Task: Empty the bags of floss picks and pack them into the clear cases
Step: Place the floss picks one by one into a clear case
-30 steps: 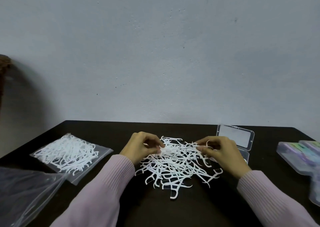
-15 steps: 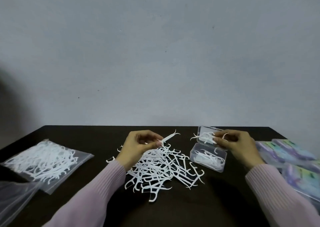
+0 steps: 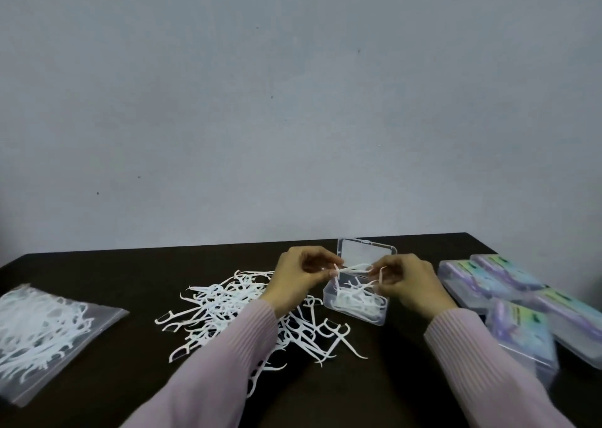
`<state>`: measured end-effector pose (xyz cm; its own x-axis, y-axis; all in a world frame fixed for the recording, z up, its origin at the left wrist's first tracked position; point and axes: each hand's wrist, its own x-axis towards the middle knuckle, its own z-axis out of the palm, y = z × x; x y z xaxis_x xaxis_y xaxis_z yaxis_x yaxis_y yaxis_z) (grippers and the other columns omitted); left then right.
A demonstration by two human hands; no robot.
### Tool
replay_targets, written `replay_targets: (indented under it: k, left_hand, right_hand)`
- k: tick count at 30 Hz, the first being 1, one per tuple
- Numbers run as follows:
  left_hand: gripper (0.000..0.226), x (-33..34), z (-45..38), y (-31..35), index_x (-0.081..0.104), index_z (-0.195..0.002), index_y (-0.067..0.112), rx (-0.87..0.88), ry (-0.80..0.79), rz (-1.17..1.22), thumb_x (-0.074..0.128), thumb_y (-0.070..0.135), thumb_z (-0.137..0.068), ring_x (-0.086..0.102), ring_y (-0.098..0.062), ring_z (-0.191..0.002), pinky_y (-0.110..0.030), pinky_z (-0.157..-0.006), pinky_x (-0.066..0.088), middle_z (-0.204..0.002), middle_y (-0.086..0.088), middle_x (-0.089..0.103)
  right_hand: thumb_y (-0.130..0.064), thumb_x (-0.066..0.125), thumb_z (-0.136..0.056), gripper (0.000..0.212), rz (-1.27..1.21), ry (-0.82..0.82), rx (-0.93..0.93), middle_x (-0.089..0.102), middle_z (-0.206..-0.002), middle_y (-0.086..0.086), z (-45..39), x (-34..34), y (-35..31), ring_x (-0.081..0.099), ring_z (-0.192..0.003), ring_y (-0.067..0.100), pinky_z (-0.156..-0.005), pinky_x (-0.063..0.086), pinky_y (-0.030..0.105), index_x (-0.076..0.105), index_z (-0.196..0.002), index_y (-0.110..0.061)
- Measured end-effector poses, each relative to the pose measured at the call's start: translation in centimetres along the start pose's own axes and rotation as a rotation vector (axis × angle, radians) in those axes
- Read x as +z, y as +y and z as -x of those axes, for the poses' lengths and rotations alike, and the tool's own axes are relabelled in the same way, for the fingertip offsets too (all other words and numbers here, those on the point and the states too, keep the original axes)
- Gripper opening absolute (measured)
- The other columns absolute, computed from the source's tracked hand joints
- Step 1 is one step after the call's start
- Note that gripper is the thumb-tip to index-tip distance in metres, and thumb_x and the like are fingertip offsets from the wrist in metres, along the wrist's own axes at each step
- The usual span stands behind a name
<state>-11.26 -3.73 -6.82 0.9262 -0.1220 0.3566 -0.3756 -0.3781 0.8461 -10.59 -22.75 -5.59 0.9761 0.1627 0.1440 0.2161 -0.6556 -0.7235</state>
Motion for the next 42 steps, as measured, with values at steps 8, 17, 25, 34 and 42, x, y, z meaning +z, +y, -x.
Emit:
replay_targets:
  k: [8,17,25,34,42]
  left_hand:
    - [0.031,1.1,-0.5,-1.5,0.070,-0.105,0.019,0.007,-0.040,-0.086,0.069,0.001,-0.080,0.065,-0.002,-0.094,-0.023,-0.085,0.054,-0.101,0.009,0.070]
    - [0.028,0.9,-0.5,-2.3,0.061,-0.119,0.026,0.070,-0.098,-0.448,0.055,0.016,-0.093,0.044,-0.003,-0.118,-0.024,-0.102,0.036,-0.128,0.013,0.055]
    - [0.031,1.2,-0.5,-2.6,0.059,-0.119,0.028,0.047,-0.095,-0.452,0.055,0.016,-0.091,0.041,-0.005,-0.119,-0.027,-0.104,0.034,-0.127,0.008,0.051]
    - [0.022,1.2,-0.2,-2.7,0.067,-0.105,0.024,0.032,-0.013,-0.379,0.065,0.016,-0.084,0.059,-0.006,-0.099,-0.033,-0.092,0.049,-0.106,0.008,0.065]
    - [0.022,1.4,0.3,-1.7,0.062,-0.108,0.037,0.105,0.130,-0.702,0.064,0.036,-0.086,0.053,0.003,-0.104,-0.044,-0.116,-0.007,-0.099,0.020,0.066]
  right_hand:
    - [-0.009,0.066,-0.083,0.014,-0.012,0.122,-0.034,0.061,-0.089,-0.001,0.0,-0.8,0.3,0.059,-0.077,0.006,-0.052,0.043,0.011,0.063,-0.087,-0.022]
    - [-0.009,0.071,-0.079,0.010,-0.099,0.351,-0.078,0.067,-0.083,0.005,0.1,-0.6,0.3,0.063,-0.069,0.008,-0.053,0.046,0.009,0.067,-0.086,-0.016]
    - [-0.009,0.071,-0.079,0.008,-0.128,0.457,-0.115,0.066,-0.081,0.002,0.1,-0.6,-0.1,0.058,-0.068,0.001,-0.053,0.041,-0.002,0.069,-0.087,-0.012]
    - [-0.010,0.069,-0.081,0.010,-0.220,0.347,-0.038,0.067,-0.085,0.004,0.1,0.6,0.4,0.063,-0.070,0.007,-0.051,0.044,0.008,0.065,-0.089,-0.015]
    - [-0.007,0.069,-0.080,0.010,-0.224,0.336,-0.020,0.064,-0.085,0.002,0.1,1.4,0.4,0.058,-0.068,0.002,-0.051,0.042,0.006,0.064,-0.087,-0.013]
